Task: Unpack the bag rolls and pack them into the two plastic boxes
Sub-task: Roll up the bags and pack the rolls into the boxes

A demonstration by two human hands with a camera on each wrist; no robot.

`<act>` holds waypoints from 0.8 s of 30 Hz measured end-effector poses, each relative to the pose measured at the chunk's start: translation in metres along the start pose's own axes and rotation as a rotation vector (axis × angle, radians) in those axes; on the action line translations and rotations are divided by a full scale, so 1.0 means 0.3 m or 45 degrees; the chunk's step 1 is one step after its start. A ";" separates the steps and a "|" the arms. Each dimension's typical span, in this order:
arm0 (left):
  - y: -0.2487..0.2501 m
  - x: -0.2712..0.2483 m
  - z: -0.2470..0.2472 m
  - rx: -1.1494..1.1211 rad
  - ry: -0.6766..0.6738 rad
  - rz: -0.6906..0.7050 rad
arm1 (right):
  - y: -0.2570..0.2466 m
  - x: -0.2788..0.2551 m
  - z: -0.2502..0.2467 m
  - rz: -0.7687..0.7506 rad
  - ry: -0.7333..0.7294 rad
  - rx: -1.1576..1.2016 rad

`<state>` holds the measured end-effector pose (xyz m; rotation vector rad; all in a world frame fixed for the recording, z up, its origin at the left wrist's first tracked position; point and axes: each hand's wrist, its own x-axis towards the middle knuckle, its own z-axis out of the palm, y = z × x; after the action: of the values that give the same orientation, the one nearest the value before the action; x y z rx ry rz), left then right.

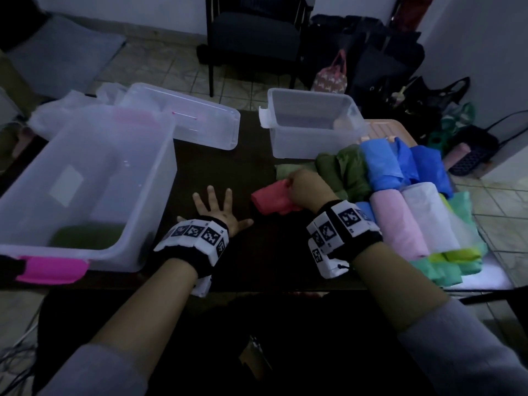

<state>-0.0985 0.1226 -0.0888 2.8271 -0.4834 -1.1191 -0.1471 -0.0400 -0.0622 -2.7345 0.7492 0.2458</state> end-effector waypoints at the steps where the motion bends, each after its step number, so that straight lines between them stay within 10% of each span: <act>1: 0.001 -0.004 -0.001 -0.010 -0.003 0.001 | 0.000 0.002 0.000 -0.069 0.029 -0.123; 16: 0.001 -0.006 0.000 -0.034 0.000 0.001 | -0.040 0.033 0.005 -0.381 -0.210 -0.431; 24: -0.009 0.005 0.007 0.003 0.049 0.021 | -0.062 0.020 0.012 0.307 -0.193 1.173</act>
<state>-0.0981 0.1248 -0.0919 2.8358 -0.5042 -1.0596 -0.1326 -0.0263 -0.0627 -1.7449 0.8675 0.1103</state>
